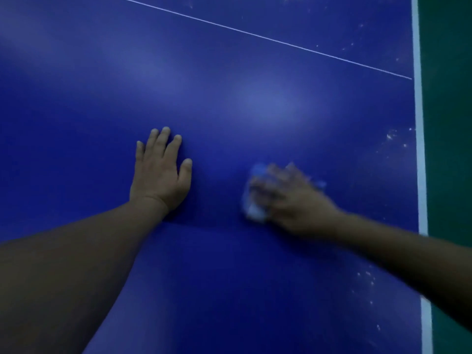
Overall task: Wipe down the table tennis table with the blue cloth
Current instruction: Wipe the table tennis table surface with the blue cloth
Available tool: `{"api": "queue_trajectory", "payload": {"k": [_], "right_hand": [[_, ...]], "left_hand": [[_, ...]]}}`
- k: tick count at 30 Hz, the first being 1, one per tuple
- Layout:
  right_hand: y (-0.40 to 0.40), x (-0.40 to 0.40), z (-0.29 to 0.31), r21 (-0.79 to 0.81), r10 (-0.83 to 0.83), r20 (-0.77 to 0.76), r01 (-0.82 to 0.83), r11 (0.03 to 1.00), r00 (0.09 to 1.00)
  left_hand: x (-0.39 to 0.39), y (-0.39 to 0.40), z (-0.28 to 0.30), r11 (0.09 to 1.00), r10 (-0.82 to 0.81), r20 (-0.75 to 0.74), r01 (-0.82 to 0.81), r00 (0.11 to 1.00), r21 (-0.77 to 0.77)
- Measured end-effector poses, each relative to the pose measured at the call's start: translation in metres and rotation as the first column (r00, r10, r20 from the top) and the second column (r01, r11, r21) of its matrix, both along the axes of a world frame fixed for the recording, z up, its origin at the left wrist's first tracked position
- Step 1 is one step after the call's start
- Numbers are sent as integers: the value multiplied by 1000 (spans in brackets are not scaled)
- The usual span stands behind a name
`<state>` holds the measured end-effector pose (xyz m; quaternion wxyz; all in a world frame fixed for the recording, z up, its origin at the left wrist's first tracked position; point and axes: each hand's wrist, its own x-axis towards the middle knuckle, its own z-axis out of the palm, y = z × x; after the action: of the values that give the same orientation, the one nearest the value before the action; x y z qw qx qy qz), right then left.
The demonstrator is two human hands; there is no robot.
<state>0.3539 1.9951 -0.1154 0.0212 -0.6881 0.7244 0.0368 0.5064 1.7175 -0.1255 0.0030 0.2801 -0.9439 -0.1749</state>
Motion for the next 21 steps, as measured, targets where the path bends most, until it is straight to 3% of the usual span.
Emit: {"api": "queue_trajectory", "payload": {"k": [1,2,3,4,5,6,8,10,11,13,14,15,16,17,18,19,20,21], "right_hand": [[4,-33,0,0,-279,-70,280,960,958],[12,-64,3,-7,-546,-104,548,836,831],[27,-88,2,-24,-761,-33,761,648,648],[39,-97,4,-21,-877,37,878,478,479],[45,-89,4,-32,-911,64,913,406,407],[44,-68,1,-47,-904,49,905,422,424],[36,1,-4,-46,-786,15,786,617,618],[45,91,-6,-19,-465,60,466,884,883],[58,133,-6,-8,-239,100,241,971,966],[79,156,0,73,45,128,-55,996,991],[79,141,-1,60,58,68,-62,996,996],[74,121,-4,16,-71,3,71,997,997],[68,98,-4,-36,-318,-12,317,948,948],[62,78,2,-28,-579,-3,578,815,816],[57,66,7,-8,-783,56,785,620,619],[52,65,9,19,-892,128,898,440,434],[43,76,8,20,-924,143,933,360,353],[31,98,6,3,-917,113,923,384,382]], "left_hand": [[1,-2,0,1000,-12,4,12,1000,10],[0,-3,0,999,-21,11,21,1000,28],[0,-6,1,998,-29,21,28,999,52],[-1,-8,2,996,-36,35,33,999,78],[-2,-10,4,994,-44,49,39,998,106],[0,-11,5,989,-57,47,50,997,143],[13,-13,8,974,-76,-29,81,997,213],[43,-7,8,967,-105,-117,129,988,218],[64,0,8,966,-134,-138,160,981,202],[112,18,7,959,-206,-146,229,968,168],[138,26,7,952,-248,-143,268,958,148],[163,33,7,944,-290,-135,307,947,119],[187,39,8,935,-332,-124,344,935,86],[210,45,8,926,-367,-111,374,924,55],[231,50,8,919,-388,-96,393,916,33],[249,54,8,918,-394,-80,396,916,16],[265,58,7,923,-384,-59,385,921,0],[277,62,6,932,-363,-32,363,931,-17]]}}
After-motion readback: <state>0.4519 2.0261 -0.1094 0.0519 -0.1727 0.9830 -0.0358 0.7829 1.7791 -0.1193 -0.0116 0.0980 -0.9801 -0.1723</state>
